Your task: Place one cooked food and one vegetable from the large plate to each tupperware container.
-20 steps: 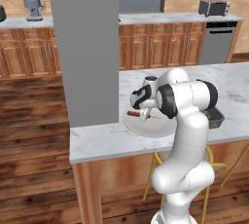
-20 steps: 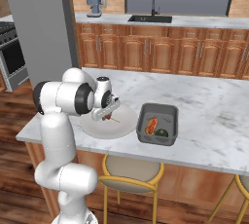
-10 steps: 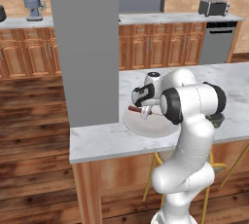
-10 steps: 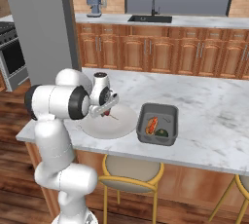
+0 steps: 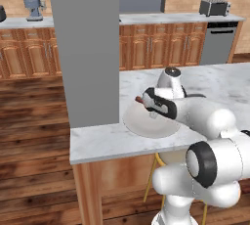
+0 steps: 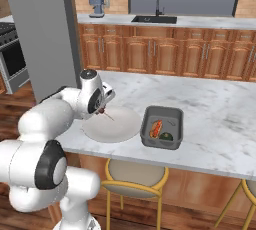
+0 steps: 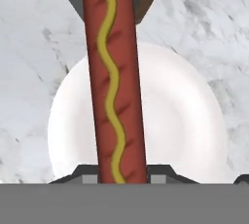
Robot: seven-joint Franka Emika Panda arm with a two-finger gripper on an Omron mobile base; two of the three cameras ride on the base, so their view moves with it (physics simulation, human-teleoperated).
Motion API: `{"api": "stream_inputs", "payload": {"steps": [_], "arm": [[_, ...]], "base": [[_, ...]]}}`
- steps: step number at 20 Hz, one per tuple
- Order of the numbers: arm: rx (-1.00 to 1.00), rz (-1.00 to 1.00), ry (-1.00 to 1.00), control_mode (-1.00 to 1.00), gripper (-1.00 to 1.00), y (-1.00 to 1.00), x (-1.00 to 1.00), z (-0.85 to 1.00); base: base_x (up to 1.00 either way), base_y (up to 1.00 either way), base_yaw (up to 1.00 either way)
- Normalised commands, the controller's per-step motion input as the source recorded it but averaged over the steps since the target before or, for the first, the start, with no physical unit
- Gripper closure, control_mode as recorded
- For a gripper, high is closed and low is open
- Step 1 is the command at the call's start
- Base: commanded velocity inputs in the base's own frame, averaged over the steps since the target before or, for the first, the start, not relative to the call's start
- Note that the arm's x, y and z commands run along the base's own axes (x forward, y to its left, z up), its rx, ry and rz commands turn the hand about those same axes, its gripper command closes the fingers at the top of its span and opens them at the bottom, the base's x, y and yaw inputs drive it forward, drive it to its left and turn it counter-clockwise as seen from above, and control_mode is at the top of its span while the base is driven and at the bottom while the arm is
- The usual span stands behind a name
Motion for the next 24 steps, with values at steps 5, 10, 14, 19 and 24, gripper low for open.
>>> {"api": "stream_inputs", "payload": {"steps": [5,10,14,19,24], "arm": [[0.0,0.0,-0.12,-1.0,1.0,0.14,-0.96,1.0],[0.0,0.0,0.02,-1.0,1.0,0.2,-0.69,0.71],[0.0,0.0,0.2,-1.0,1.0,0.06,-0.09,0.25],[0.08,0.0,0.34,-1.0,1.0,0.0,0.0,0.19],[0.06,0.0,0.32,-1.0,1.0,0.0,0.0,0.22]], "base": [[0.0,0.0,0.0],[0.0,0.0,0.0],[0.0,0.0,0.0],[0.0,0.0,0.0],[0.0,0.0,0.0]]}}
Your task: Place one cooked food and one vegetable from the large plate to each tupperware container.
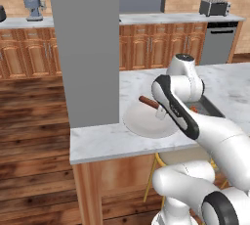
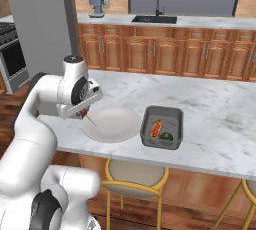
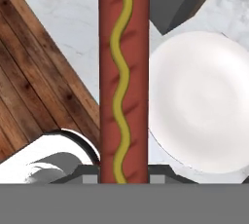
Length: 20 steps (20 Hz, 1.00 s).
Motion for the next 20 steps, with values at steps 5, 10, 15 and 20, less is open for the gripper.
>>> {"api": "stream_inputs", "payload": {"steps": [5,10,15,20], "arm": [[0.0,-0.01,0.05,-1.0,1.0,0.0,-0.35,0.26],[-0.11,-0.04,0.0,-1.0,1.0,0.0,-0.15,0.0],[-0.01,0.0,0.0,-1.0,1.0,-0.01,-0.01,-0.02],[0.0,0.0,0.0,-1.0,1.0,0.0,0.0,0.0]], "base": [[0.0,0.0,0.0],[0.0,0.0,0.0],[0.0,0.0,0.0],[0.0,0.0,0.0]]}}
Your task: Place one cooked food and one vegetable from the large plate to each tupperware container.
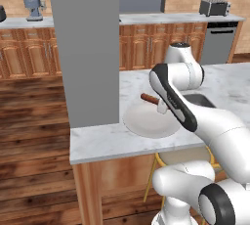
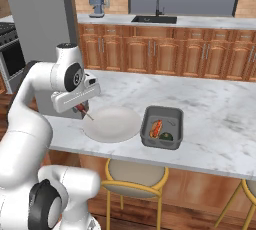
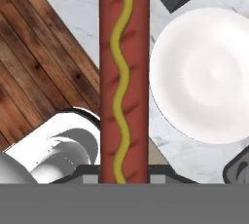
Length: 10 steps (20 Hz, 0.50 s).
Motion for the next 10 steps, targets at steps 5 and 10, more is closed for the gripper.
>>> {"api": "stream_inputs", "payload": {"steps": [5,10], "arm": [[0.0,0.0,0.0,1.0,1.0,0.0,0.0,0.0],[0.0,0.0,0.0,1.0,1.0,0.0,0.0,0.0]], "base": [[-0.05,-0.21,0.0],[-0.06,-0.89,0.0]]}}
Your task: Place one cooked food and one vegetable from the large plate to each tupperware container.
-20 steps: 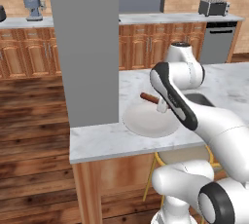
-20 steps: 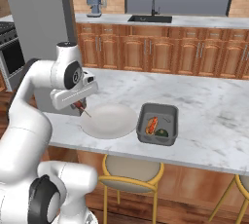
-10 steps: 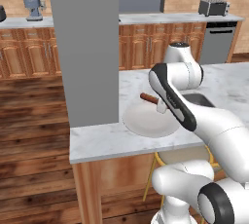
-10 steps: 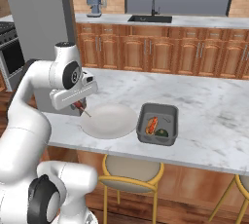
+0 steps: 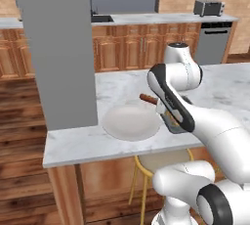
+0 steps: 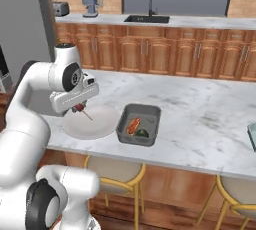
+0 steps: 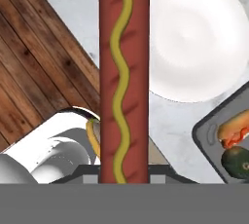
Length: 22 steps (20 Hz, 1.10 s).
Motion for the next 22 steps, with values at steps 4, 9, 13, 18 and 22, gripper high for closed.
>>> {"api": "stream_inputs", "payload": {"steps": [4,9,13,18,22], "arm": [[0.0,0.0,0.0,1.0,1.0,0.0,0.0,0.0],[0.0,0.0,0.0,1.0,1.0,0.0,0.0,0.0],[0.0,0.0,0.0,1.0,1.0,0.0,0.0,0.0],[0.0,0.0,0.0,1.0,1.0,0.0,0.0,0.0],[0.0,0.0,0.0,1.0,1.0,0.0,0.0,0.0]], "base": [[0.0,-1.0,-0.08],[-0.06,-1.0,-0.15],[0.0,-1.0,-0.19],[0.04,-0.86,-0.09],[0.21,-0.81,0.0]]}}
